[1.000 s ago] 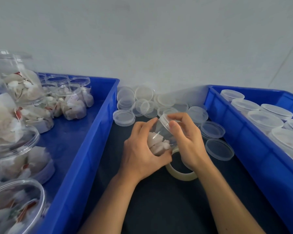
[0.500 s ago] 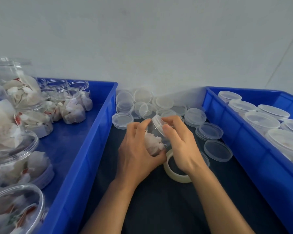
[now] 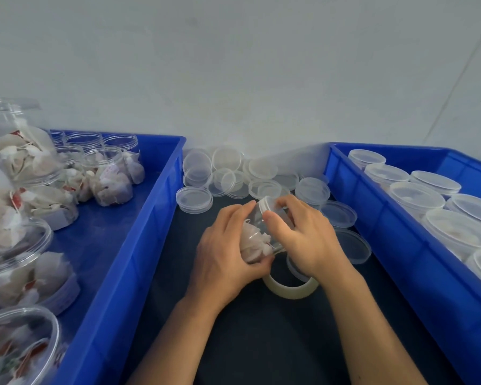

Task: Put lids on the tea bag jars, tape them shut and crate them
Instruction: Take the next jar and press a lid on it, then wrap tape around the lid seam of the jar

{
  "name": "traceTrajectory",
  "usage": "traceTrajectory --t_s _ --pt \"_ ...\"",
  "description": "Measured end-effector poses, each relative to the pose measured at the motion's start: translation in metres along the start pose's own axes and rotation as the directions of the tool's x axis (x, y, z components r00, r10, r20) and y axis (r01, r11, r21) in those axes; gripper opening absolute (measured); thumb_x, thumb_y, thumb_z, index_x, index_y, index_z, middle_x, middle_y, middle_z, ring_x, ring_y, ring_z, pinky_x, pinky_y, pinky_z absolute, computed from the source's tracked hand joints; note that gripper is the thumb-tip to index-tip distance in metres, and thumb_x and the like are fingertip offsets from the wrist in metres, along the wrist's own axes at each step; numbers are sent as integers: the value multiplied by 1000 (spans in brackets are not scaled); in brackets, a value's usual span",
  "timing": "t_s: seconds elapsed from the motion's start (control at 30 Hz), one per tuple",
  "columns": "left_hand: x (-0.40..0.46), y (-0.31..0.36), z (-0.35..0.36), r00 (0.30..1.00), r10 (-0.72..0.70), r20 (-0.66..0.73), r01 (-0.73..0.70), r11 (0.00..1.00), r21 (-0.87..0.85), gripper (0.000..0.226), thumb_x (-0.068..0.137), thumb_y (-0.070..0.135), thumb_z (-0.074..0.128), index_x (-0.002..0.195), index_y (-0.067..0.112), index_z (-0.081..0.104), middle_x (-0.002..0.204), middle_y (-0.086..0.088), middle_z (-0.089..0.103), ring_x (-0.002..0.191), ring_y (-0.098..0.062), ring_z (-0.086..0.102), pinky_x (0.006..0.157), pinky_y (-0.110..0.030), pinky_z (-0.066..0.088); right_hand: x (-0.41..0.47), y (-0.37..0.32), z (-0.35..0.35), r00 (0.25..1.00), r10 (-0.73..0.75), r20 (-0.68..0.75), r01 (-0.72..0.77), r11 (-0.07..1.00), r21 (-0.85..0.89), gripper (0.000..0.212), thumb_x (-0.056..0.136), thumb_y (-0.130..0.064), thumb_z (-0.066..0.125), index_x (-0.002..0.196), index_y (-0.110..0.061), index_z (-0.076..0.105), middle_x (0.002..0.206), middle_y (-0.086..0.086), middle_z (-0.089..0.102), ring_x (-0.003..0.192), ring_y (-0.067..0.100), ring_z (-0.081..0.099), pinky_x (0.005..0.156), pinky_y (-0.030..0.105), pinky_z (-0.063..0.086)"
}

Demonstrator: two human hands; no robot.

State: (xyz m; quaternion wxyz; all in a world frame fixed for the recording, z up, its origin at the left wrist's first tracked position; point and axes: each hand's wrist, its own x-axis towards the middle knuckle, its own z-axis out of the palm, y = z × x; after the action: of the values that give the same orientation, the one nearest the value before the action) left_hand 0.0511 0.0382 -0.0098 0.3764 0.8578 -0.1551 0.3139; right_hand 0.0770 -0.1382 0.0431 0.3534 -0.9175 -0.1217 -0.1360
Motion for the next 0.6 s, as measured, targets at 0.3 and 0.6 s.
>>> traceTrajectory --t_s 0.3,0.6 --pt "0 -1 4 972 -121 -200 96 987 -130 88 65 43 98 138 31 50 131 13 53 120 -3 59 89 -19 55 -1 -2 1 1000 30 -9 -29 997 72 63 91 -91 14 111 -49 55 94 -21 64 90 0 59 78 37 46" --pt "7 -22 5 861 -422 -283 317 882 -349 82 70 38 98 129 38 42 129 12 56 117 -2 60 90 -12 50 7 45 -12 952 193 240 -100 931 -350 46 85 -63 71 125 -42 67 110 -18 61 106 6 60 90 39 59"
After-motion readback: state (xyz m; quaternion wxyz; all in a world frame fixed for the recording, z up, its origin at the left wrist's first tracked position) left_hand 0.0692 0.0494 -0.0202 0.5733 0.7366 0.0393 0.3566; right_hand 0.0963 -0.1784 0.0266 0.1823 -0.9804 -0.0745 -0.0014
